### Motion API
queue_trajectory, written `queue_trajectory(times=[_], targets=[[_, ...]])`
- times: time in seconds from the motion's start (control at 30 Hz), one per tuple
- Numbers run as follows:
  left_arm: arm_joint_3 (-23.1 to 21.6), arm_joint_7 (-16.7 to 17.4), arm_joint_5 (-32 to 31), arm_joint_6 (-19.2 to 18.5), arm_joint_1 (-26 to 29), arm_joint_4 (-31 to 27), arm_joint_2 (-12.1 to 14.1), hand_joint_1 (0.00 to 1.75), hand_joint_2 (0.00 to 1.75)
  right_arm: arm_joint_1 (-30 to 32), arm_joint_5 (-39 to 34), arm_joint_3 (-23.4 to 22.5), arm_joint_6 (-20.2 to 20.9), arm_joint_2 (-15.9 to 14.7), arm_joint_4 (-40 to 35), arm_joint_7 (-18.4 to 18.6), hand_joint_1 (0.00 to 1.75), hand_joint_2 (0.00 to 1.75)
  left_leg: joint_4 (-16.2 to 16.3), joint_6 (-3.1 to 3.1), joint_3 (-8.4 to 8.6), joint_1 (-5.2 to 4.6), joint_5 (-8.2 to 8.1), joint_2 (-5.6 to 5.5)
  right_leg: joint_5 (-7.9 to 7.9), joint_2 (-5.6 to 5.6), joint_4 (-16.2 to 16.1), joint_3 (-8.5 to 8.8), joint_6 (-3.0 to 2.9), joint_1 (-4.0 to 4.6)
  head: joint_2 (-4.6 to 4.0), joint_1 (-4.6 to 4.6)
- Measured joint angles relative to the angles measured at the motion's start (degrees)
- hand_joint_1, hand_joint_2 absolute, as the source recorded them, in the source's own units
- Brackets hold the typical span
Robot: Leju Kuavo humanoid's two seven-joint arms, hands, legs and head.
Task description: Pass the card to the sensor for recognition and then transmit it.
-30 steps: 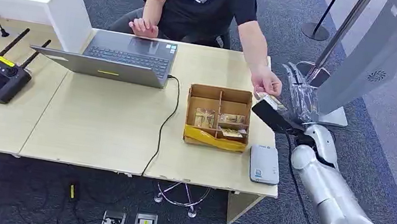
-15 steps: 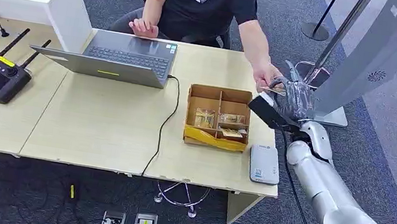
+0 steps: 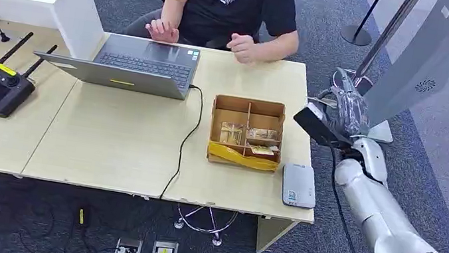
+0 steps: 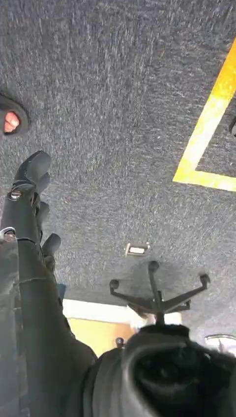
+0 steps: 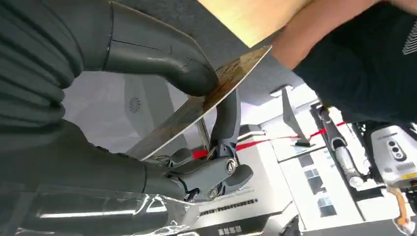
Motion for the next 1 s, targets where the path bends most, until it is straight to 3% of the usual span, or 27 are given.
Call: queue_trajectory(times=[0.4,0.73,1.0], targets=[[0.2,0.6,0.4,0.0,0.1,0.0,-0.8,0.00,0.00,6.1,-1.3,0.0,-0.5,-4.5,0.0,-0.1,1.75,1.75,0.0,-0.05,0.00,0.01,-0.05,0.01,0.00,0.06,0.0,-0.01,0.00,0.00,0.00,-0.02],[0.2,1.2,0.1,0.0,0.0,0.1,-1.1,0.00,0.00,9.8,-2.2,0.5,0.0,-5.1,-0.1,-0.4,1.75,1.75,0.0,-0.06,0.00,0.01,-0.05,0.03,0.00,0.10,0.0,0.00,0.00,0.00,0.00,-0.02],[0.2,2.2,-0.6,0.0,0.0,0.1,-1.1,0.00,0.00,14.6,-6.2,0.9,3.1,-6.1,-4.1,1.8,1.75,1.75,0.0,-0.06,0.00,0.01,-0.05,0.04,0.00,0.10,0.0,-0.01,0.00,0.00,0.00,0.00]])
